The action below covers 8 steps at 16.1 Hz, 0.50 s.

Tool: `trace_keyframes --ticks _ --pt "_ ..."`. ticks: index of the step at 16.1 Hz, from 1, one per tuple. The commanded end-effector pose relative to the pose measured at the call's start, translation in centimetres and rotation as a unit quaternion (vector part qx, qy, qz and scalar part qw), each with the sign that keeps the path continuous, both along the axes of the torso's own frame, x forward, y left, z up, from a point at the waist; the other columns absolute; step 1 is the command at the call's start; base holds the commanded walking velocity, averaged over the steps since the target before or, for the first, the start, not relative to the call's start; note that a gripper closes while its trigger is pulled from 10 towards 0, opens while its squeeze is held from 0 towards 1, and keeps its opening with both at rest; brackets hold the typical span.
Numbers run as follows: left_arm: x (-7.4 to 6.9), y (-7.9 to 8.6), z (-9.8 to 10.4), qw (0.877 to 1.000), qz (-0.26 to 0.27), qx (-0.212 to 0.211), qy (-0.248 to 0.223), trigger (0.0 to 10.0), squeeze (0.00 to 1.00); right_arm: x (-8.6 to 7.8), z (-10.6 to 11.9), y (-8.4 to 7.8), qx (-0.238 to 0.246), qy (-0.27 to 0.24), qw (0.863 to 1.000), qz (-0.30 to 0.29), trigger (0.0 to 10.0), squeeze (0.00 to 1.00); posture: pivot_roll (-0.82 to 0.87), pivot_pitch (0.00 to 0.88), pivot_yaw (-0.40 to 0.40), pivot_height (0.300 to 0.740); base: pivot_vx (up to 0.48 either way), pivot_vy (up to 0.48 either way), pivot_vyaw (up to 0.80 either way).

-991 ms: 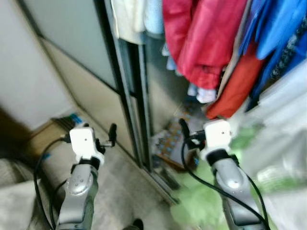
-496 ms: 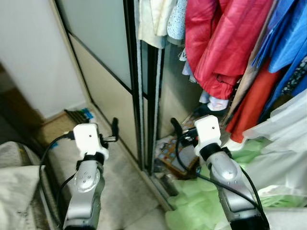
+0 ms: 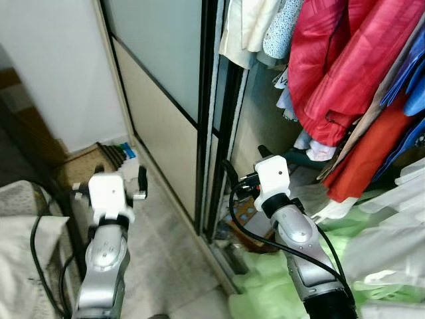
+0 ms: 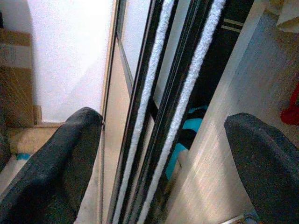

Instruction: Clean up the room

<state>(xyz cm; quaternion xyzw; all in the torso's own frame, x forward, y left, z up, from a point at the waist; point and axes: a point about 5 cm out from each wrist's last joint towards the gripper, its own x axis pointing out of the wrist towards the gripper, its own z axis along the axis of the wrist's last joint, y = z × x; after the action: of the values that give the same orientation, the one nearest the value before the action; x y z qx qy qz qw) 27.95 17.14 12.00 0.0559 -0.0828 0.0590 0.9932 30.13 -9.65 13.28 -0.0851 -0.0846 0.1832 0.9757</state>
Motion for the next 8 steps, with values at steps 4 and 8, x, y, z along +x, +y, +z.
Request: trace_keyframes --ticks 4,8 --pt "-0.4 -0.8 -1.7 0.998 -0.044 -0.029 0.037 10.0 0.0 -1.1 -0.4 -0.7 -0.01 0.002 1.0 -0.023 10.0 0.0 0.05 0.109 -0.006 0.74 0.0 0.0 0.0" --pt "-0.2 -2.5 -1.4 0.996 -0.086 -0.01 0.033 10.0 0.0 -1.0 -0.5 -1.4 -0.019 0.005 0.999 -0.04 10.0 0.0 0.04 0.116 -0.009 0.74 0.0 0.0 0.0"
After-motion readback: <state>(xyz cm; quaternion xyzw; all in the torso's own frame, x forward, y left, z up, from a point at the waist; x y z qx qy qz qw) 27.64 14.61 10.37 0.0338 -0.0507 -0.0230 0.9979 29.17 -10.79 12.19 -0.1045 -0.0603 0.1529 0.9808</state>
